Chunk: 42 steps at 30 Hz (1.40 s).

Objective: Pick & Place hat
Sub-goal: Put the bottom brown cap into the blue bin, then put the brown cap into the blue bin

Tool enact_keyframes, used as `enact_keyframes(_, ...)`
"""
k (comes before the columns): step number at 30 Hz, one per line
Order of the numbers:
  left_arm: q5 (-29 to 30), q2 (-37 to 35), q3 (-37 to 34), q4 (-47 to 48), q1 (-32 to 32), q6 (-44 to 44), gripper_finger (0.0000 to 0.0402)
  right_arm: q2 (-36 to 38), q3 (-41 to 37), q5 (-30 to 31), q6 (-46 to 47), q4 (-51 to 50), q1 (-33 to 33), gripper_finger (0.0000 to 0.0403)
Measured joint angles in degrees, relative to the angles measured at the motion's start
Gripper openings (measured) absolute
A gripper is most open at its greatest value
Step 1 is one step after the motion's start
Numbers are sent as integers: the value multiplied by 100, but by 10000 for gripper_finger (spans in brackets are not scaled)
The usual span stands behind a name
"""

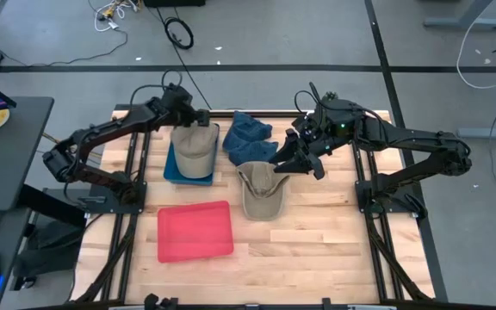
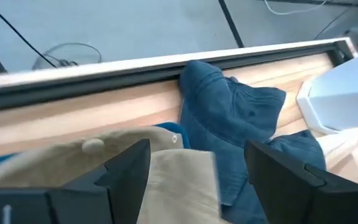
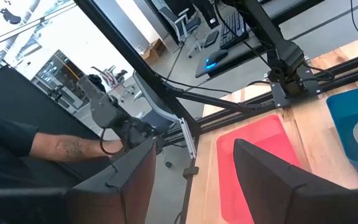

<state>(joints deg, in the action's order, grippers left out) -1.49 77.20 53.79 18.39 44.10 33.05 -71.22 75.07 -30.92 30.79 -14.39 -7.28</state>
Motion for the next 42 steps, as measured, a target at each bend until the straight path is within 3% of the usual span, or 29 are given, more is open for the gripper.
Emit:
enact_keyframes(6, 478, 1, 620, 1093, 1, -587, 258, 2, 0, -15, 0, -22, 1, 220)
enact_keyframes(11, 166, 1, 1227, 2122, -83, -939, 257, 7, 2, -15, 2, -149, -1, 220)
enact_keyframes(18, -92, -134, 1987, 2572, -1159, -1380, 244, 28, 2, 62, 23, -1345, 14, 220)
enact_keyframes(23, 16, -125, 2234, 2504, -2007, -1227, 220, 28, -12, 1059, 147, -2610, 296, 220)
enact_keyframes(27, 447, -123, 2231, 2424, -2469, -856, 205, 91, -446, 1857, 869, -2868, 595, 220)
enact_keyframes(34, 964, -123, 2231, 2002, -2856, -624, 189, 151, -1702, 2405, 2790, -2698, 828, 219)
enact_keyframes(42, 1002, -123, 2231, 1664, -2927, -670, 188, 149, -3444, 2669, 4505, -79, 1102, 219)
